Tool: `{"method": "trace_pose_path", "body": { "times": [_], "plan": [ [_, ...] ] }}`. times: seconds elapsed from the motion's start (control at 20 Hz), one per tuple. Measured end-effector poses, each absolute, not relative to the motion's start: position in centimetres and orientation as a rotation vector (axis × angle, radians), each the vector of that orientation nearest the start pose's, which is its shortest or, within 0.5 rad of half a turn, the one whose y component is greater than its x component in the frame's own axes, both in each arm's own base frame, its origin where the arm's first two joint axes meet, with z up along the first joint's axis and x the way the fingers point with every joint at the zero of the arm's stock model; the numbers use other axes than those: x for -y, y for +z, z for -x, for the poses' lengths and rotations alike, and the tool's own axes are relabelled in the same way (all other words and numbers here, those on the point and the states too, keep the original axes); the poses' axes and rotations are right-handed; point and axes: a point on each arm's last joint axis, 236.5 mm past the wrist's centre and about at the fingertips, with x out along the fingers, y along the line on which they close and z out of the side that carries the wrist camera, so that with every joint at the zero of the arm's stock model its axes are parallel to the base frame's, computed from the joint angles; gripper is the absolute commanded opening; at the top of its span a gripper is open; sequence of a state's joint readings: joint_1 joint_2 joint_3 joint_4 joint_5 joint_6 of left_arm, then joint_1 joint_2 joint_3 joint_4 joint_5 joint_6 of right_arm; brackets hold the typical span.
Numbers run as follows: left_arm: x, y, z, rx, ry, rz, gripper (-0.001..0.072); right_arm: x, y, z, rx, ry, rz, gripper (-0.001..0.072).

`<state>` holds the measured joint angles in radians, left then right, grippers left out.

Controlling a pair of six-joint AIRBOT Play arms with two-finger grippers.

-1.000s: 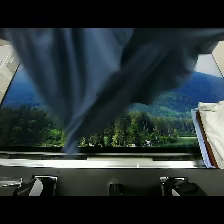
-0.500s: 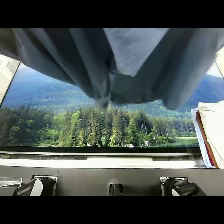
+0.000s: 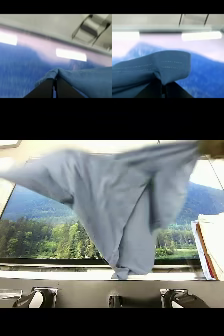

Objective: Fold the clothes and pants, and hang the long-sleeved shirts on hangers.

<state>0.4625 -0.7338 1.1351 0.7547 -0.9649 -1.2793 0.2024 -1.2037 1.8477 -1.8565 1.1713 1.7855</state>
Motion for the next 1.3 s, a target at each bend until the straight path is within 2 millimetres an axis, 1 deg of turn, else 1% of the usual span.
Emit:
{"method": "trace_pose_path", "body": {
  "times": [0.1,0.15,0.2,0.25,0.3,0.35,0.4,0.45,0.5,0.55,0.6,0.65,0.7,0.75,0.8,0.85,0.9,0.95,1.0,1.05,1.15,1.2,1.3],
  "plan": [
    [-2.0,19.6,-36.3,-0.533,-0.116,0.552,0.0023,-5.0,24.8,-47.8,-0.698,-0.054,-0.016,0.004],
    [-2.0,15.1,-36.1,-0.626,-0.101,0.598,0.0024,-6.6,20.9,-49.1,-0.79,-0.025,-0.052,0.0047],
    [-1.8,11.3,-35.7,-0.703,-0.086,0.644,0.0024,-8.3,16.8,-50.0,-0.889,0.01,-0.098,0.0139],
    [-1.7,8.4,-35.3,-0.76,-0.071,0.682,0.0039,-9.9,13.3,-50.4,-0.98,0.036,-0.148,0.0334],
    [-1.5,6.0,-34.9,-0.812,-0.06,0.712,0.014,-11.3,10.2,-50.5,-1.06,0.06,-0.196,0.0512],
    [-1.4,4.2,-34.5,-0.851,-0.048,0.738,0.0333,-12.5,8.1,-50.5,-1.119,0.081,-0.243,0.0594],
    [-1.4,3.0,-34.3,-0.875,-0.038,0.757,0.0461,-13.5,6.5,-50.4,-1.168,0.1,-0.282,0.0624],
    [-1.6,2.3,-34.2,-0.888,-0.029,0.774,0.0468,-14.0,5.6,-50.2,-1.204,0.117,-0.319,0.0665],
    [-2.2,2.1,-34.3,-0.887,-0.013,0.784,0.0468,-13.5,5.2,-50.1,-1.224,0.121,-0.335,0.0678],
    [-3.0,2.2,-34.5,-0.876,0.005,0.79,0.0468,-12.1,5.0,-49.9,-1.251,0.113,-0.34,0.0678],
    [-3.7,2.6,-34.7,-0.862,0.018,0.798,0.0468,-10.2,4.6,-49.2,-1.294,0.097,-0.345,0.0675],
    [-4.5,3.0,-34.8,-0.851,0.03,0.805,0.0468,-8.0,4.3,-48.1,-1.353,0.08,-0.359,0.0675],
    [-5.0,3.3,-34.8,-0.845,0.038,0.81,0.0526,-5.9,3.9,-46.6,-1.418,0.061,-0.374,0.0675],
    [-5.4,3.5,-34.8,-0.843,0.043,0.815,0.0634,-3.7,3.3,-44.7,-1.497,0.039,-0.388,0.0675],
    [-5.2,3.4,-34.5,-0.86,0.033,0.823,0.0672,-2.0,2.8,-42.7,-1.564,0.018,-0.405,0.0676],
    [-4.6,3.1,-34.1,-0.886,0.014,0.83,0.0672,-0.8,2.3,-40.6,-1.62,0.005,-0.428,0.0685],
    [-3.6,2.6,-33.6,-0.921,-0.012,0.837,0.0671,-0.2,1.7,-38.7,-1.662,0.0,-0.446,0.0703],
    [-2.3,2.0,-33.0,-0.965,-0.045,0.842,0.067,0.1,0.7,-36.6,-1.702,-0.01,-0.465,0.0703],
    [-0.5,1.2,-32.2,-1.019,-0.089,0.844,0.0663,0.0,-0.4,-34.5,-1.732,-0.013,-0.486,0.0704],
    [1.3,0.4,-31.5,-1.068,-0.131,0.839,0.0653,-0.6,-1.5,-32.5,-1.76,-0.003,-0.512,0.0705],
    [5.3,-1.2,-30.0,-1.158,-0.218,0.805,0.0652,-2.4,-3.9,-28.2,-1.819,0.036,-0.567,0.0704],
    [7.4,-1.9,-29.2,-1.196,-0.262,0.778,0.0652,-3.2,-4.8,-26.3,-1.844,0.054,-0.591,0.0704],
    [10.6,-2.8,-28.5,-1.229,-0.318,0.732,0.0652,-4.8,-6.5,-23.0,-1.881,0.082,-0.641,0.0698]
  ]
}}
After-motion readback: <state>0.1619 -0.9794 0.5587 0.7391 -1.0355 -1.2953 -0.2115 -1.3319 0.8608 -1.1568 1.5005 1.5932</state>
